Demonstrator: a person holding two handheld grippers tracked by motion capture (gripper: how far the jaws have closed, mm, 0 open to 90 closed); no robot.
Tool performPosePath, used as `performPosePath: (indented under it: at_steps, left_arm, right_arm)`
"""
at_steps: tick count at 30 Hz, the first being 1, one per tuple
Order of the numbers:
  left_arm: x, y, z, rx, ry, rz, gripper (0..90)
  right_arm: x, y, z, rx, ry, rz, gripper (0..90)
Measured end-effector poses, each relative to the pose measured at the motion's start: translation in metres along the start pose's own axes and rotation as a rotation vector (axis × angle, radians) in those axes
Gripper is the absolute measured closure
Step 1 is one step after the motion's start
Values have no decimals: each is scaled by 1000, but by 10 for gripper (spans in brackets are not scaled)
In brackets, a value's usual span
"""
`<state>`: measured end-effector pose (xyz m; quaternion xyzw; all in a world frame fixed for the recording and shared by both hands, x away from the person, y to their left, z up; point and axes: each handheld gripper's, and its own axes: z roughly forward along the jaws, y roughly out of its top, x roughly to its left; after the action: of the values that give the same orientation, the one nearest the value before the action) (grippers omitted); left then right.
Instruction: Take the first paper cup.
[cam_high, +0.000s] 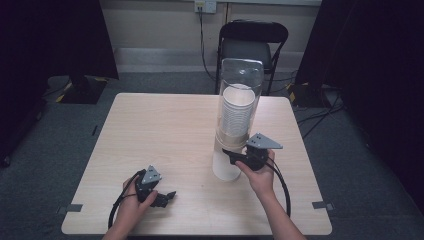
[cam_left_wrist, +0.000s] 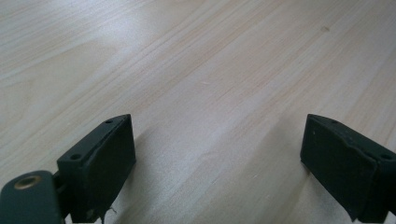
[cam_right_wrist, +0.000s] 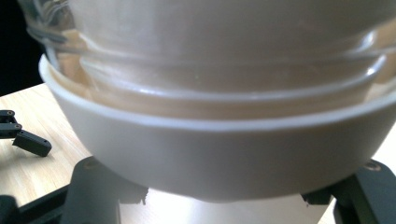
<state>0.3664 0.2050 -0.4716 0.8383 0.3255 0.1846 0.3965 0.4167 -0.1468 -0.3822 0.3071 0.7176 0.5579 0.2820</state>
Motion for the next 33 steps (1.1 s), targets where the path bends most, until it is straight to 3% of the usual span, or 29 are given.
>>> performPosePath:
  at_steps: [21,33]
  left_arm:
    - [0,0,0,1,0,2,97]
    - [0,0,0,-1,1,0,97]
  right_arm:
    - [0,-7,1,-19,1,-9,351]
    - [0,-11,1,-32,8,10,355]
